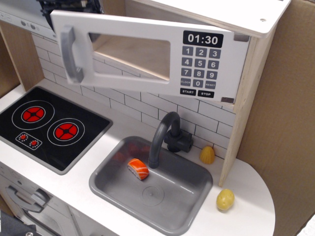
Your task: Open microwave
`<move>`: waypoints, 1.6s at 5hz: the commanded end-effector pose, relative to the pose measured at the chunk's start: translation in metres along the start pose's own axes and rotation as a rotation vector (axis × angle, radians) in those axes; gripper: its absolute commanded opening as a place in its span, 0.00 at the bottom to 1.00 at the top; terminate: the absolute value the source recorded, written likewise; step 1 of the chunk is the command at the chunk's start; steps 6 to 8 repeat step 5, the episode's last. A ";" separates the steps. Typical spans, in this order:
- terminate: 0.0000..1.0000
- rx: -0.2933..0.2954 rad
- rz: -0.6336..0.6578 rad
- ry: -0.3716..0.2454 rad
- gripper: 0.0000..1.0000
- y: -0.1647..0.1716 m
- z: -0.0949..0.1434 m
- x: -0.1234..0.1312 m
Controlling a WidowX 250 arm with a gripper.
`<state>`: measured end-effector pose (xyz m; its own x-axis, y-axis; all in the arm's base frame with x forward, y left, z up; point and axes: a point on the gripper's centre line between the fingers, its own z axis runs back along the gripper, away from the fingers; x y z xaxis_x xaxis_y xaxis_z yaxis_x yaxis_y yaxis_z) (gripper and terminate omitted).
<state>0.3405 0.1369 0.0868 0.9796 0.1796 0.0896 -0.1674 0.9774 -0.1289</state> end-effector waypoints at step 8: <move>1.00 0.007 -0.095 0.009 1.00 -0.064 0.018 -0.059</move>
